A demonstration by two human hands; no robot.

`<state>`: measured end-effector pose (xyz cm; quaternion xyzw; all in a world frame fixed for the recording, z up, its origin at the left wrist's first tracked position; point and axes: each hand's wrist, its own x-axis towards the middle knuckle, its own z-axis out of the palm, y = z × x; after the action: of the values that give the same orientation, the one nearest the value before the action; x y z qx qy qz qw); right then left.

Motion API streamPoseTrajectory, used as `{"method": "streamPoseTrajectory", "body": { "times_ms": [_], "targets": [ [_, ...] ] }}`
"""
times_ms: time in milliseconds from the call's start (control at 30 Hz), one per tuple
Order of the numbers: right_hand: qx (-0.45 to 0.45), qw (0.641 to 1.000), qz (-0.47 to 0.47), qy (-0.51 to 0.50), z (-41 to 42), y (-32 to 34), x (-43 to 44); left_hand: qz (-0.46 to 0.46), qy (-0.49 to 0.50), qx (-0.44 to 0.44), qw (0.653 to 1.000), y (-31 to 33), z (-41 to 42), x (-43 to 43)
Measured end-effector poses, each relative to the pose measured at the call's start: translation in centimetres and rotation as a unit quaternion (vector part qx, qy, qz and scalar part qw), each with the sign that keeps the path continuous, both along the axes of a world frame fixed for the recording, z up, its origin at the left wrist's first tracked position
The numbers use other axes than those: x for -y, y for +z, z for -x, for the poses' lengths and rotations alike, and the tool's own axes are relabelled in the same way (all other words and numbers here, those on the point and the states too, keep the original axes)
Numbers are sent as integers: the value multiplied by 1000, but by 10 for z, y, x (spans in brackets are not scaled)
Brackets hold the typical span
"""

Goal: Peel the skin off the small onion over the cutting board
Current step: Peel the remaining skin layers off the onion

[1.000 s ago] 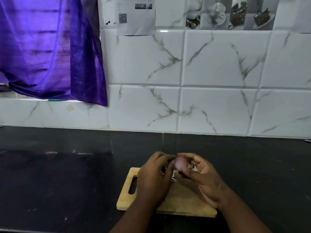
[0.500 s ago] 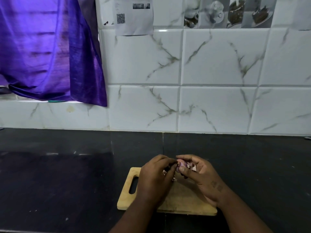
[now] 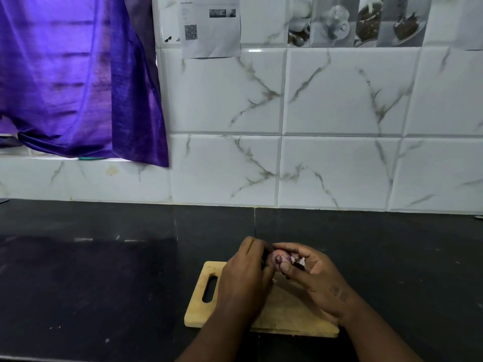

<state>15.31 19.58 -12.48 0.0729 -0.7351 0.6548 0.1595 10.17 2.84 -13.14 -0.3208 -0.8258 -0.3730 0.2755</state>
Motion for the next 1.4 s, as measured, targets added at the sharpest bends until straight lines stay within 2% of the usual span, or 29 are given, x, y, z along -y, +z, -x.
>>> {"method": "streamPoseTrajectory", "body": {
  "times_ms": [267, 400, 600, 733, 800, 933, 1133, 1233, 1333, 1400],
  "targets": [
    [-40, 999, 9, 4, 4, -3, -2, -50, 70, 71, 994, -3, 11, 1],
    [-32, 999, 36, 24, 5, -3, -2, -21, 83, 86, 993, -3, 11, 0],
    [9, 980, 192, 57, 5, -2, 2, -10, 64, 83, 995, -3, 9, 1],
    [11, 968, 237, 77, 2, 4, 3, 16, 29, 76, 997, -1, 5, 1],
    [-3, 972, 226, 66, -1, 5, 1, 26, 27, 76, 996, 1, 4, 0],
    [-10, 990, 138, 29, -1, 4, -1, 31, 37, 84, 995, 0, 6, 0],
    [-8, 989, 144, 20, -2, 4, -1, 23, 74, 107, 991, -5, 13, 2],
    [19, 994, 107, 4, 2, -1, 1, 8, 60, 71, 996, -4, 12, 1],
    [29, 993, 110, -14, 4, -1, 2, -41, 17, 24, 999, -1, 7, 3],
    [26, 994, 101, -14, 2, 2, 3, -42, -15, -4, 999, 1, 3, 4]
  ]
}}
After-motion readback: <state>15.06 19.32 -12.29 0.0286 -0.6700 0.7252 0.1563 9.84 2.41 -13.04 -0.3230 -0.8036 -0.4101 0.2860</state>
